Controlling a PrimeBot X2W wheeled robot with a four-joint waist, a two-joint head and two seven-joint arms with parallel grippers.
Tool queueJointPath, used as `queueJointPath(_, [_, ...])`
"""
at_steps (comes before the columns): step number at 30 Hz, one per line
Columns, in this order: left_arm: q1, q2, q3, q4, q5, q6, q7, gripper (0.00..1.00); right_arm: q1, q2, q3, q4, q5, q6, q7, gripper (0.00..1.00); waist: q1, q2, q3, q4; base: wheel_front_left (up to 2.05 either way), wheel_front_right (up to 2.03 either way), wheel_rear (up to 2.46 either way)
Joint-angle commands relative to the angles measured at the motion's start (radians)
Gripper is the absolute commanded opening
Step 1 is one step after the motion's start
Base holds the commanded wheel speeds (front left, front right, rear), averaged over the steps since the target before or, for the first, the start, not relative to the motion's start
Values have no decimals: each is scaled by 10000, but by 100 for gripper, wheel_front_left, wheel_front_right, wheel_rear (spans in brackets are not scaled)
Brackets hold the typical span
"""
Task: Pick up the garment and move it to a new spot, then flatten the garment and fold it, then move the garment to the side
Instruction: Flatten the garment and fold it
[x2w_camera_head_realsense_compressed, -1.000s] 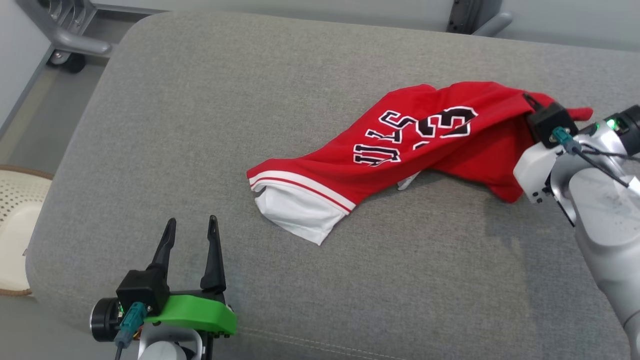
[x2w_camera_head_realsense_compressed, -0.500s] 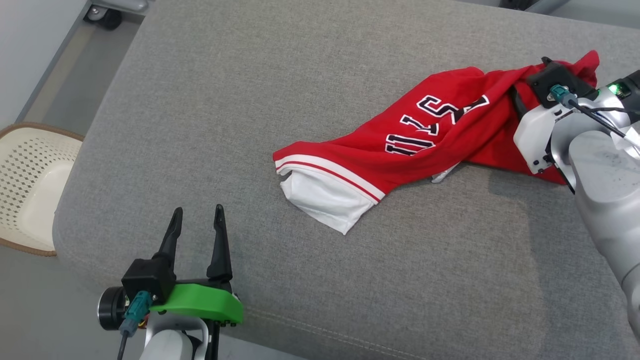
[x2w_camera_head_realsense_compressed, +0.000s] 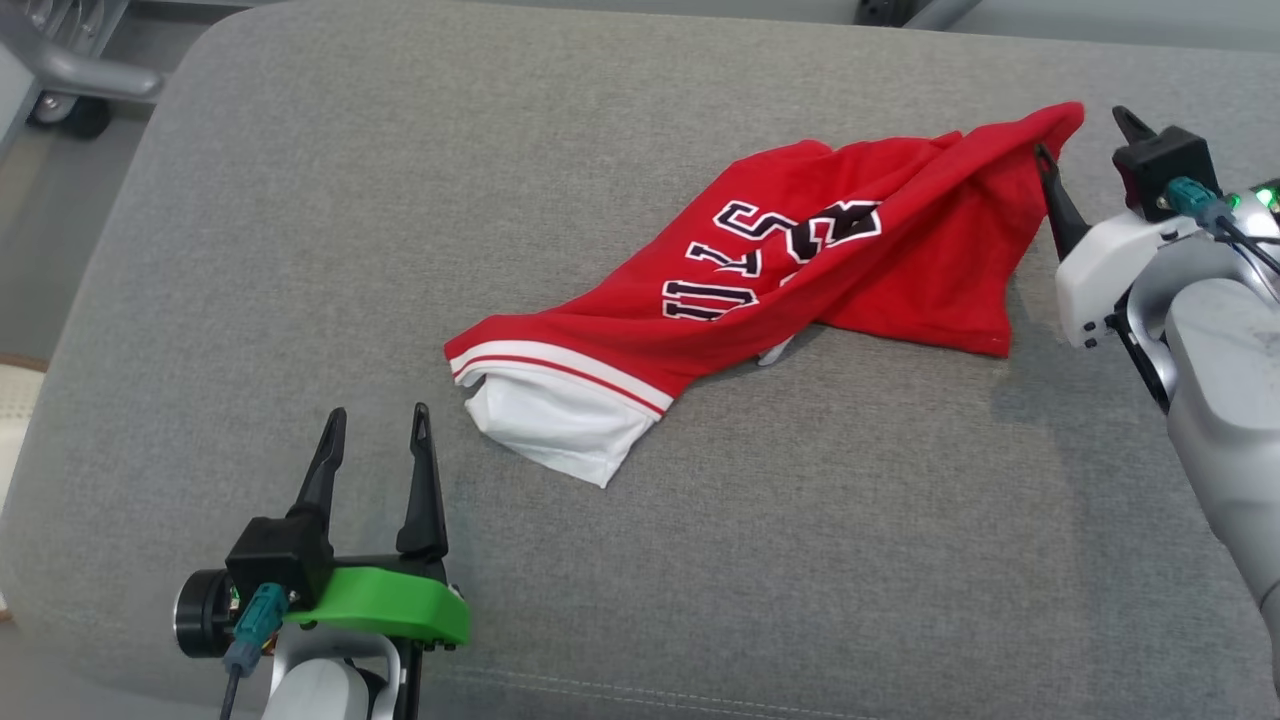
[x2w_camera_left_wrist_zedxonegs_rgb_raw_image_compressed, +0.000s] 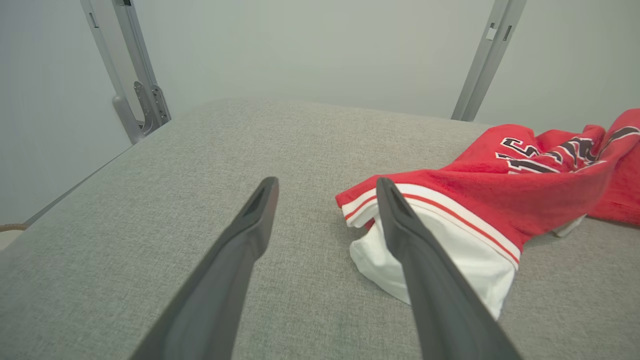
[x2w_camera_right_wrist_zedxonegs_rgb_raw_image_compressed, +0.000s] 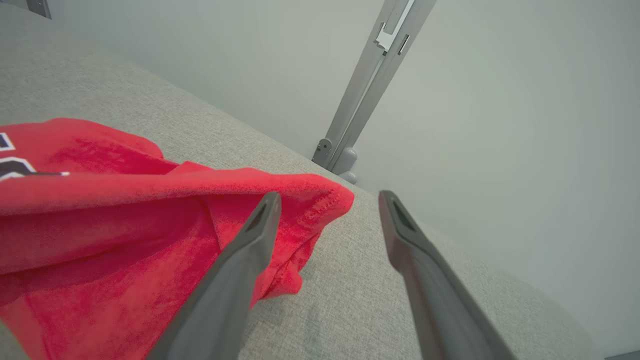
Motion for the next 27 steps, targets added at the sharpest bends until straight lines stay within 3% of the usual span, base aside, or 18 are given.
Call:
queueJointPath(1, [83,114,58,-22,95,2,-27,100,631,-89,-258,-486,293,-19,-37,100,0,111,-360,-554,0,0,0])
queueJointPath(9, [196,183,36,-95,100,29,-27,100,2821,188,-1059,-2284,739,-18,-35,100,0,111,-487,-762,0,0,0])
queueJointPath(15, [252,241,20,-130,42,78,-28,100,4368,774,-1245,-3144,641,-18,-36,100,0,111,-461,-715,0,0,0])
queueJointPath(27, [59,315,-96,-134,-20,88,52,100,3692,1042,-628,-1872,376,-18,-37,100,0,111,-89,-294,0,0,0])
